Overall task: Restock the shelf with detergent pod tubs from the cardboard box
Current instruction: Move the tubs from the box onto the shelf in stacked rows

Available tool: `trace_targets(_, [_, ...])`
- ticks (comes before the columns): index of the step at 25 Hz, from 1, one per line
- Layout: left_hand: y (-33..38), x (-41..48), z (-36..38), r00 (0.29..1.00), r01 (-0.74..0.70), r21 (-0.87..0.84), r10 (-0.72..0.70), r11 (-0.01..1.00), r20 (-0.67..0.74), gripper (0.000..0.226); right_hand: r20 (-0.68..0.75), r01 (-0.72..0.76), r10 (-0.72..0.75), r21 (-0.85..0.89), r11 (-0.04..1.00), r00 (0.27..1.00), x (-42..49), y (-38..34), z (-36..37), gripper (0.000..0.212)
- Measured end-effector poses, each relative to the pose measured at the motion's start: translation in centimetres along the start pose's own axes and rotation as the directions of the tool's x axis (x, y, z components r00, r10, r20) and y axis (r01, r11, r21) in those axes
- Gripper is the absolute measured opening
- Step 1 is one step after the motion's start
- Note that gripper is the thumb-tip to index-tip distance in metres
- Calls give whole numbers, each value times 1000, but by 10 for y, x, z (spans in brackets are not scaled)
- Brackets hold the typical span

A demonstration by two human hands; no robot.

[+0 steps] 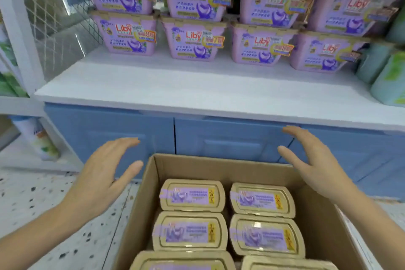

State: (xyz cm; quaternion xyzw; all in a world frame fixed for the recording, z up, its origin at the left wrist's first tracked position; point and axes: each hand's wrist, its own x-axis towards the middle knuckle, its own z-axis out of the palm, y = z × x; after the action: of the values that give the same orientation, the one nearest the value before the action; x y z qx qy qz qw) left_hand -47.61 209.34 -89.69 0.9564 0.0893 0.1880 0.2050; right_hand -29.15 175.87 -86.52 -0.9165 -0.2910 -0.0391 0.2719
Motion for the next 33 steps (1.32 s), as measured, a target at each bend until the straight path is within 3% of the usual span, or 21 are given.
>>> trace_targets(3, [9, -30, 20, 989, 37, 25, -40, 999, 141, 56, 7, -62, 62, -22, 998, 998, -45, 43, 7, 76])
trace_targets(6, [4, -52, 39, 962, 80, 92, -101, 993, 254, 72, 72, -112, 114, -27, 993, 991, -65, 72, 21, 64])
trace_targets(10, [16, -74, 55, 939, 171, 166, -212, 971, 271, 94, 155, -59, 62, -22, 998, 986, -70, 83, 40, 57])
trace_targets(14, [33, -84, 65, 916, 235, 182, -280, 955, 287, 80, 191, -55, 58, -21, 998, 980, -78, 88, 49, 56])
trace_targets(19, [44, -113, 72, 864, 335, 159, -371, 929, 341, 69, 151, -95, 124, -185, 978, 981, -115, 94, 48, 47])
trace_targets(24, [45, -142, 91, 815, 421, 104, -426, 901, 392, 65, 141, -275, 300, -171, 946, 943, -162, 86, 49, 51])
trace_targets(28, [33, -143, 98, 660, 708, -82, -617, 701, 428, 73, 210, -492, 501, -98, 865, 840, -192, 80, 55, 51])
trace_targets(31, [37, -148, 99, 606, 792, -245, -669, 559, 431, 40, 262, -672, 658, -43, 739, 706, -205, 83, 55, 34])
trace_targets(33, [43, -148, 97, 553, 833, -302, -689, 463, 468, 28, 283, -734, 693, 58, 677, 662, -209, 89, 52, 33])
